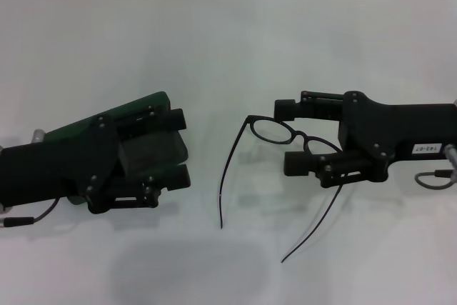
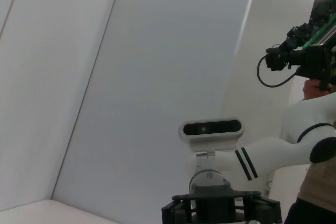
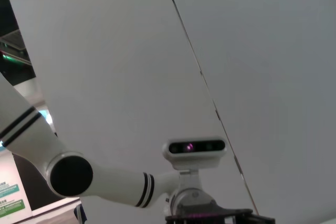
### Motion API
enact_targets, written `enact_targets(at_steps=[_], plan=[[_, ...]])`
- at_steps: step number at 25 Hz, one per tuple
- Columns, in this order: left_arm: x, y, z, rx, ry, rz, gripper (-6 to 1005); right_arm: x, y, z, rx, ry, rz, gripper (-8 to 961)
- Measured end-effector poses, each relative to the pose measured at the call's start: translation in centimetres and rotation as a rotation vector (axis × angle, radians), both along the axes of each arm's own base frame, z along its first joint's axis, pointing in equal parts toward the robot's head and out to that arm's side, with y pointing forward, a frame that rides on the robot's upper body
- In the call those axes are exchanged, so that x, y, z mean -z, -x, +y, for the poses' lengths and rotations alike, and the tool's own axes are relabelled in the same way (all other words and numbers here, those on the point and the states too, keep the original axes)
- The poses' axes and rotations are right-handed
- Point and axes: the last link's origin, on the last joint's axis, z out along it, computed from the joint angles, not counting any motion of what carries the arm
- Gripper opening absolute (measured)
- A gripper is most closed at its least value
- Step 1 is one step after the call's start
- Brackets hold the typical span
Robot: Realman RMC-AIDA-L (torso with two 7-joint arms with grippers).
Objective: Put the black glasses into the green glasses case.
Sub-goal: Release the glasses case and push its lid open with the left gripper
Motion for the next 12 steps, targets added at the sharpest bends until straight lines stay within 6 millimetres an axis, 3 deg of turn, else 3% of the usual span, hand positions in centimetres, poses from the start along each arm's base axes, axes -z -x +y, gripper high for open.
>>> enact_targets(at_steps=[12], plan=[[0.00,0.13,-0.10,-0.002,-0.006,0.001,861,0.17,0.24,0.23,0.013,-0.030,0.014,860]])
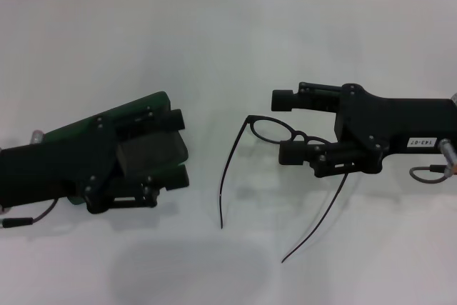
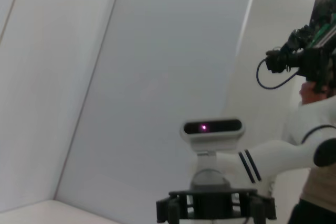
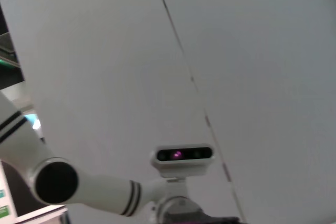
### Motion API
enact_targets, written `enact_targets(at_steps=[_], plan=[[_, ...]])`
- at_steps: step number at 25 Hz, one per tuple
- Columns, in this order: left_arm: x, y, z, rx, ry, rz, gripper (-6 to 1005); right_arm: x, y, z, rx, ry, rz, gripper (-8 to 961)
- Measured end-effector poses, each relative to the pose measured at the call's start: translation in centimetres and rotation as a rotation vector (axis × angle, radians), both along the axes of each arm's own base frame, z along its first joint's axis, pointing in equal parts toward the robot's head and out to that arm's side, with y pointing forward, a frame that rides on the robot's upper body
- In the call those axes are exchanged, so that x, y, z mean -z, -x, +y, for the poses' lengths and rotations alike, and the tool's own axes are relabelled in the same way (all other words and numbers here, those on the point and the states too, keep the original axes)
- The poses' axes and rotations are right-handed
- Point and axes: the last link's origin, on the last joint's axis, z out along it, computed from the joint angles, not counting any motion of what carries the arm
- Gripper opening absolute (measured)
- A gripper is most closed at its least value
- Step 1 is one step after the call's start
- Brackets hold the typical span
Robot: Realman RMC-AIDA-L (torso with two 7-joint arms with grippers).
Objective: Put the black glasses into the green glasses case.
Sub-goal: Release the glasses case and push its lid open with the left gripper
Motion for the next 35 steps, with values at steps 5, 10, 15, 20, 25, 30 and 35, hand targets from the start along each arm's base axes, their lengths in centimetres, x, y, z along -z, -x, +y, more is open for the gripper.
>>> enact_targets(at_steps=[5,10,15,20,25,30,35], plan=[[-1.3,-1.1,1.4,0.000,-0.038,-0.003,859,0.0,-2.6,1.0,0.081,-0.149,-0.074,859],[-5.2,-5.4,3.8,0.059,-0.077,0.292,858,-1.9,-4.5,0.4,0.137,-0.278,-0.034,857],[-8.3,-8.6,5.3,0.014,-0.279,0.858,794,-2.3,-5.7,-0.6,0.215,-0.338,0.018,856],[-7.9,-8.3,6.7,-0.036,-0.322,1.110,776,-1.4,-6.3,-1.1,0.267,-0.325,0.021,856],[-4.4,-5.1,9.7,-0.109,-0.207,1.160,772,-1.3,-6.4,-1.2,0.274,-0.326,0.022,855],[-3.1,-3.6,10.3,-0.137,-0.160,1.196,773,-1.3,-6.7,-1.1,0.286,-0.331,0.011,855],[-2.2,-2.8,10.1,-0.143,-0.120,1.221,748,-1.3,-7.2,-1.2,0.306,-0.343,0.009,854]])
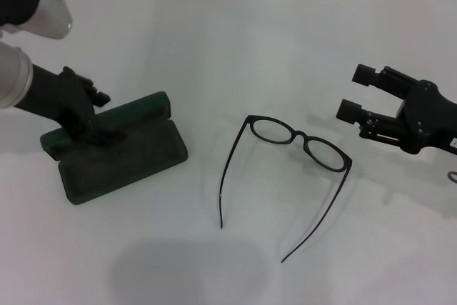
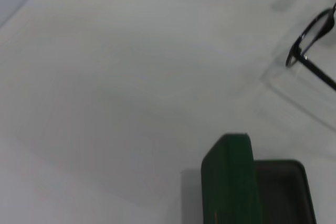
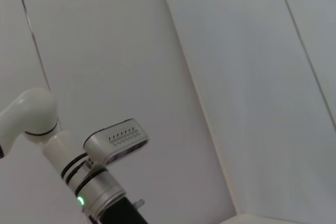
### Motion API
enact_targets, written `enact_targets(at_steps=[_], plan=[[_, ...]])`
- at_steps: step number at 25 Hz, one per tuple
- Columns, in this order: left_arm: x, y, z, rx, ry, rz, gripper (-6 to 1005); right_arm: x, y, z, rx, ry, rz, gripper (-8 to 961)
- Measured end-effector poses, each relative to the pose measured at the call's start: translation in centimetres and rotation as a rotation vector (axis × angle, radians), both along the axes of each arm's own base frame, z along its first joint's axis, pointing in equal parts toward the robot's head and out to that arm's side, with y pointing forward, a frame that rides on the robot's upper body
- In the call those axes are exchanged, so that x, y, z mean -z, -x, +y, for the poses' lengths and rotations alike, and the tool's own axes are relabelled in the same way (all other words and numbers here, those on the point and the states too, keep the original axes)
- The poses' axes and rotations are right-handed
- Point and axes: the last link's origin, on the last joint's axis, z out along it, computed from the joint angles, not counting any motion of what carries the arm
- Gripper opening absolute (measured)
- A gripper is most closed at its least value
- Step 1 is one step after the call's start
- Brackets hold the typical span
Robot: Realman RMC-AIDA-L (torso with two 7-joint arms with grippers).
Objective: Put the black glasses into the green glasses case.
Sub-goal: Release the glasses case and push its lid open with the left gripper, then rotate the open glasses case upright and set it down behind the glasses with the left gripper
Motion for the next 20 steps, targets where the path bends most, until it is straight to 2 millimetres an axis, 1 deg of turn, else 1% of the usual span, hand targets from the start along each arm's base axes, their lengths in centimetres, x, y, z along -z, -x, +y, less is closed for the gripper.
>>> enact_targets(at_steps=[5,10,16,18,20], plan=[[0.6,0.5,-0.2,-0.023,0.034,0.043,707,0.0,0.0,0.1,-0.003,-0.005,-0.003,854],[0.9,0.5,-0.2,-0.039,0.038,0.049,475,0.1,0.1,0.2,-0.001,-0.008,-0.005,854],[1.1,0.5,-0.3,-0.037,0.043,0.049,271,0.1,-0.2,0.0,0.012,-0.009,-0.008,853],[1.0,0.2,-0.2,-0.027,0.034,0.042,246,0.1,-0.2,-0.1,0.011,-0.009,-0.003,853],[0.4,-0.7,0.0,0.008,0.002,0.020,220,0.0,-0.3,-0.3,0.007,-0.007,0.005,853]])
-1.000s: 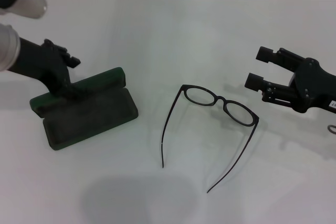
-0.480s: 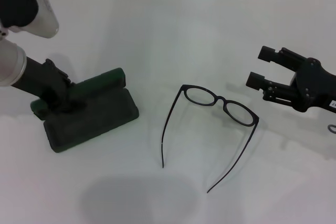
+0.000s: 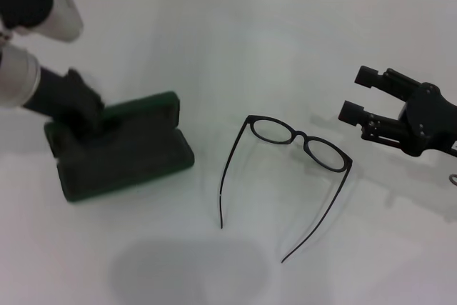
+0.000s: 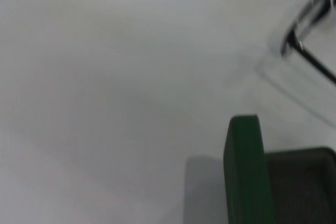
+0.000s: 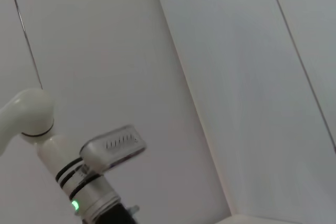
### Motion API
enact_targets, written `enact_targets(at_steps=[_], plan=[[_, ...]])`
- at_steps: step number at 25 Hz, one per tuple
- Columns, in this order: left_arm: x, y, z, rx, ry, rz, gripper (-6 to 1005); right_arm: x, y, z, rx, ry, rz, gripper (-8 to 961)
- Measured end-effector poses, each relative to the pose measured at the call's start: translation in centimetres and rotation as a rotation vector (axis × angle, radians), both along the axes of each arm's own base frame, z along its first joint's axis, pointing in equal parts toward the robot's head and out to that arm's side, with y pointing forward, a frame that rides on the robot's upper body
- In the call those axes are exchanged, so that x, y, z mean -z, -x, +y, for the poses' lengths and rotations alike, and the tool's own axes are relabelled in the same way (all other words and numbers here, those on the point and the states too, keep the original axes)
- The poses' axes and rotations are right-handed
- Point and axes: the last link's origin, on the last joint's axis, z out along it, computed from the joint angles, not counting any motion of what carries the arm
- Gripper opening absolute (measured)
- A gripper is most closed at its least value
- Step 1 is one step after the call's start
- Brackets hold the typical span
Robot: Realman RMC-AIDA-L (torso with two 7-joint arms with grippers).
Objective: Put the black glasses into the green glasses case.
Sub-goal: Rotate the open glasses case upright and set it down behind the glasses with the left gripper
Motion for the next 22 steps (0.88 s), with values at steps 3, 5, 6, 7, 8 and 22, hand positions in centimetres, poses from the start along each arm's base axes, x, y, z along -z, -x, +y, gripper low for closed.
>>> enact_targets(at_steps=[3,5,6,7,8,22], plan=[[-1.3,-2.1,0.6,0.094,-0.085,-0.051,182,-0.3,0.4,-0.7,-0.054,0.009,0.022,853],[-2.0,-3.9,1.0,0.175,-0.133,-0.084,156,-0.8,0.9,-1.6,-0.127,0.022,0.058,853],[-2.1,-4.8,1.2,0.214,-0.145,-0.096,144,-1.1,1.2,-2.1,-0.164,0.034,0.079,853],[-2.0,-5.6,1.4,0.249,-0.149,-0.100,131,-1.3,1.5,-2.5,-0.191,0.047,0.096,852],[-1.8,-6.3,1.6,0.278,-0.151,-0.102,119,-1.5,1.7,-2.9,-0.221,0.064,0.112,852],[8.7,-12.6,5.6,0.625,-0.037,-0.038,96,-0.4,1.2,-5.9,-0.232,0.167,0.158,851]])
